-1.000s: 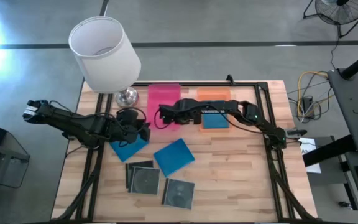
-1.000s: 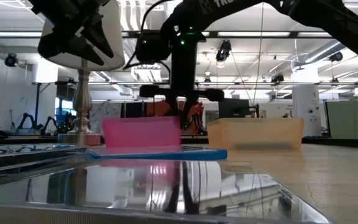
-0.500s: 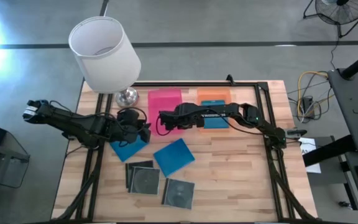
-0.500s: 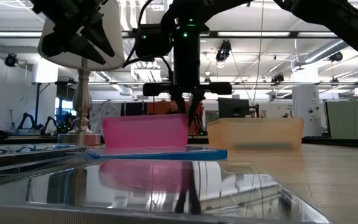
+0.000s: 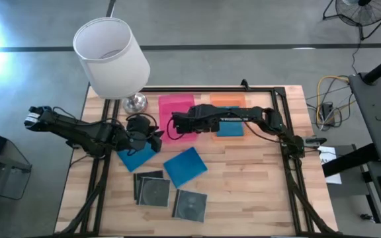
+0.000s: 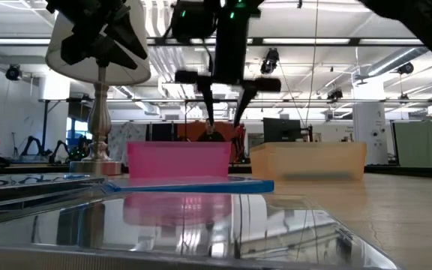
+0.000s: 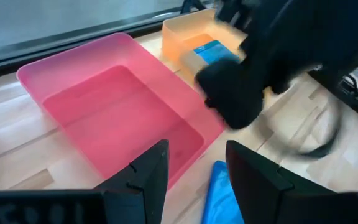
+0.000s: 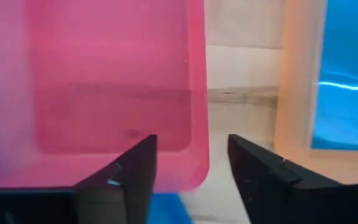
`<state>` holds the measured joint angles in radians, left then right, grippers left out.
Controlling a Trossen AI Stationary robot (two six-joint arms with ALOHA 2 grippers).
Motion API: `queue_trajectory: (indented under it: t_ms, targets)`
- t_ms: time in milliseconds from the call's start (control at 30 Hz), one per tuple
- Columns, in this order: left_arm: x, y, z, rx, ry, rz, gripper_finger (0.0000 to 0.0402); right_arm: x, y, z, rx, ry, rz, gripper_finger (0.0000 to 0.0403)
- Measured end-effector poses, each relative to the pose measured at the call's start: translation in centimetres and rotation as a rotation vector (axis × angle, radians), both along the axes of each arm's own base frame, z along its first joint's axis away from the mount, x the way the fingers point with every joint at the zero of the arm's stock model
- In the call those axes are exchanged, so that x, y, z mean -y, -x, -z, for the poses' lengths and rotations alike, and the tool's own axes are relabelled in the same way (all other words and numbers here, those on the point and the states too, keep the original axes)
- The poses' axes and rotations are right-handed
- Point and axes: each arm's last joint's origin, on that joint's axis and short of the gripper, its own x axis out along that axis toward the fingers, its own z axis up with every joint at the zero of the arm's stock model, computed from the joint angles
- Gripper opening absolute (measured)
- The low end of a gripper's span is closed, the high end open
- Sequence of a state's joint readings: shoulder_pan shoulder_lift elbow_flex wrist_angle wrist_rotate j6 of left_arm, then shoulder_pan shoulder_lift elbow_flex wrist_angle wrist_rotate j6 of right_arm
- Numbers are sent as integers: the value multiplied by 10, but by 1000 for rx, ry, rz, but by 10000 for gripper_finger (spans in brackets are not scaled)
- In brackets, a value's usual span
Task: Pick & place jewel cases by type
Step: Put the blue cd case into the orange bin
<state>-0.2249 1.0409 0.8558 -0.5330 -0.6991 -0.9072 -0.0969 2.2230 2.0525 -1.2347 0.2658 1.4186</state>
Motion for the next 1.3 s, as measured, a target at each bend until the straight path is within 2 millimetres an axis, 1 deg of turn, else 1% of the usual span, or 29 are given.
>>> queue_trajectory:
  t_ms: [100, 167, 233, 267, 333, 400, 500, 567, 633, 733, 833, 933, 1000, 1133, 1200, 1300]
  targets:
    - [0, 0, 0, -8, -10, 8, 142, -9, 9, -30, 70, 12, -26, 225]
    - [0, 0, 0, -10, -12, 10, 142, -18, 18, -52, 103, 43, -89, 234]
    - [0, 0, 0, -10, -9, 13, 142, -26, 31, -71, 95, 78, -141, 239]
    - [0, 0, 0, -10, -5, 18, 142, -30, 38, -77, 76, 82, -168, 239]
    - [1, 0, 0, -10, 10, 35, 142, -38, 51, -82, 23, 60, -220, 239]
    - [2, -1, 0, -6, 34, 61, 142, -49, 62, -80, -21, 5, -279, 237]
    - [8, -3, -1, 16, 75, 116, 142, -72, 79, -75, -43, -64, -333, 232]
    - [14, -4, -3, 43, 84, 147, 142, -88, 91, -69, -33, -91, -345, 231]
    - [22, -5, -4, 63, 91, 182, 142, -102, 98, -58, 12, -133, -368, 230]
    - [37, -11, -2, 102, 116, 234, 142, -117, 97, -35, 162, -174, -416, 230]
    - [52, -17, 9, 83, 166, 246, 142, -127, 93, -11, 296, -199, -410, 230]
    - [64, -25, 26, 47, 269, 225, 142, -130, 94, 16, 305, -184, -391, 230]
    - [73, -29, 37, 20, 340, 215, 142, -130, 94, 30, 300, -166, -398, 230]
    - [91, -37, 61, -53, 413, 183, 142, -129, 95, 49, 264, -121, -445, 230]
    - [96, -42, 74, -98, 462, 168, 142, -128, 97, 61, 232, -120, -447, 230]
    - [101, -48, 97, -191, 525, 131, 142, -128, 98, 76, 252, -122, -445, 230]
